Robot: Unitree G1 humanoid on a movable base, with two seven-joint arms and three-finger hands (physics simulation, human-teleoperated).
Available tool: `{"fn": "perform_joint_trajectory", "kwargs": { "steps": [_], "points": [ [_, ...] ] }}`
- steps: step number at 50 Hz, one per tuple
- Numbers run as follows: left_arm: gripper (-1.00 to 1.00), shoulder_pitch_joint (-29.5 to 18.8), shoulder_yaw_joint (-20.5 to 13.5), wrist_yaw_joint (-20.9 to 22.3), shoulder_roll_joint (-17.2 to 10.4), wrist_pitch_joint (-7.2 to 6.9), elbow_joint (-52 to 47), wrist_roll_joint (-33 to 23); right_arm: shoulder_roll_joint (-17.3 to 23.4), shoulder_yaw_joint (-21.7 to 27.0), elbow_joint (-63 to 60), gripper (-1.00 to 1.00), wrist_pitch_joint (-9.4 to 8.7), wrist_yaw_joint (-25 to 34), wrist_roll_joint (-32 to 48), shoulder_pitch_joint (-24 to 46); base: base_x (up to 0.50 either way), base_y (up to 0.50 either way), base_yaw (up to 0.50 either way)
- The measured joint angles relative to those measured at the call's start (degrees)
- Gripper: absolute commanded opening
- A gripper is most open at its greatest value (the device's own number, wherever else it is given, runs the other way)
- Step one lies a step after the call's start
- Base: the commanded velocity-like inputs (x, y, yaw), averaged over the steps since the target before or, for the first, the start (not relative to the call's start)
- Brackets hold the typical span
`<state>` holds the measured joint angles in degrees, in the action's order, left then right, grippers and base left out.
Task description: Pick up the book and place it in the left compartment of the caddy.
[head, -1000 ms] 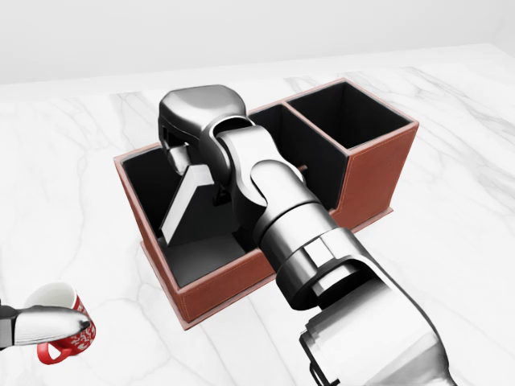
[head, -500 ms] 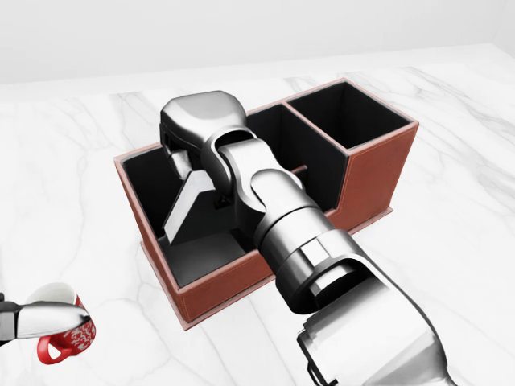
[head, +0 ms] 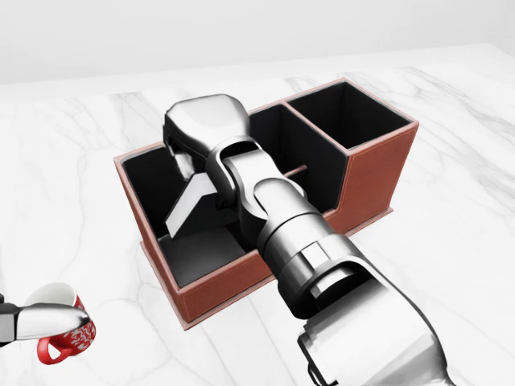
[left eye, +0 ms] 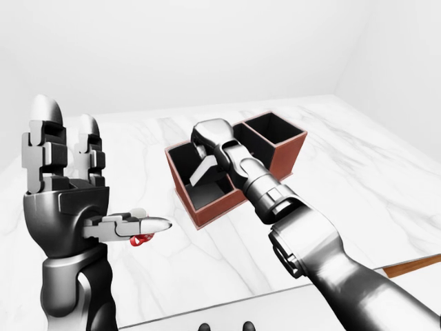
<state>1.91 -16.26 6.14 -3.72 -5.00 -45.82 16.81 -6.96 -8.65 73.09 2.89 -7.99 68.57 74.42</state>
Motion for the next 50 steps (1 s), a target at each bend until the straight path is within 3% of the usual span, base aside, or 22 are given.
{"fn": "perform_joint_trajectory", "kwargs": {
  "steps": [50],
  "points": [
    [1.0,0.12,-0.72,0.12,-0.09,0.0,-0.68,0.8,-1.29,0.0,3.1,-1.0,1.22,-6.75,2.57,-3.15,0.0,0.0,0.0]
  ]
}}
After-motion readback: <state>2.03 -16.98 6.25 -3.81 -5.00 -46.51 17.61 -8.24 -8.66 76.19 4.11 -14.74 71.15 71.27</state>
